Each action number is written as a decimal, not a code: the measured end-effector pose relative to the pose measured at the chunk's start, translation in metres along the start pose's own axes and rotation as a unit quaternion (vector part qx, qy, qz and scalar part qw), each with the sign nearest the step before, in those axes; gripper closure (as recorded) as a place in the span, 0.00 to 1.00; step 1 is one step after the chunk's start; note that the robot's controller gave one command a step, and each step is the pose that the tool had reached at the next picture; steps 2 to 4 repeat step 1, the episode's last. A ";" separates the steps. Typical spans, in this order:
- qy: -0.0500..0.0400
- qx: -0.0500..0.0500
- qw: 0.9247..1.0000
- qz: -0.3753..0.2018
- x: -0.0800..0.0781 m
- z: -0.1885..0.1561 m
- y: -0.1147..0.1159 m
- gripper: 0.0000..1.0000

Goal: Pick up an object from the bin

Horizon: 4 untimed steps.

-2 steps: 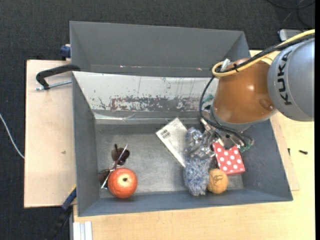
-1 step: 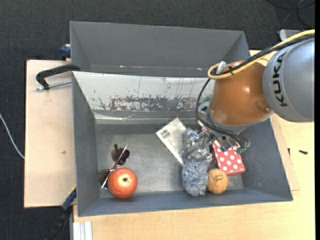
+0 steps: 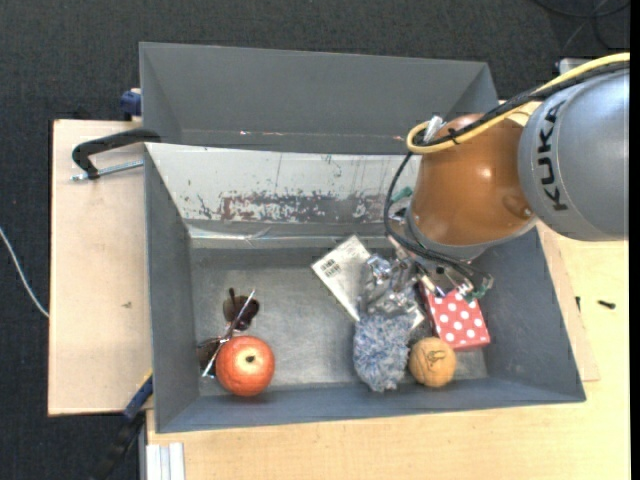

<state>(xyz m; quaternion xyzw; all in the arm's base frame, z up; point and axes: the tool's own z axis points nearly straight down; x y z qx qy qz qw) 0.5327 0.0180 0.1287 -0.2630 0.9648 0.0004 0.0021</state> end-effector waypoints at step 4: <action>0.000 0.000 1.000 0.000 -0.001 -0.002 0.002 1.00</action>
Offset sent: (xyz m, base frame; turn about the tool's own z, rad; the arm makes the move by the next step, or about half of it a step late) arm -0.0192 0.0234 0.0378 -0.1736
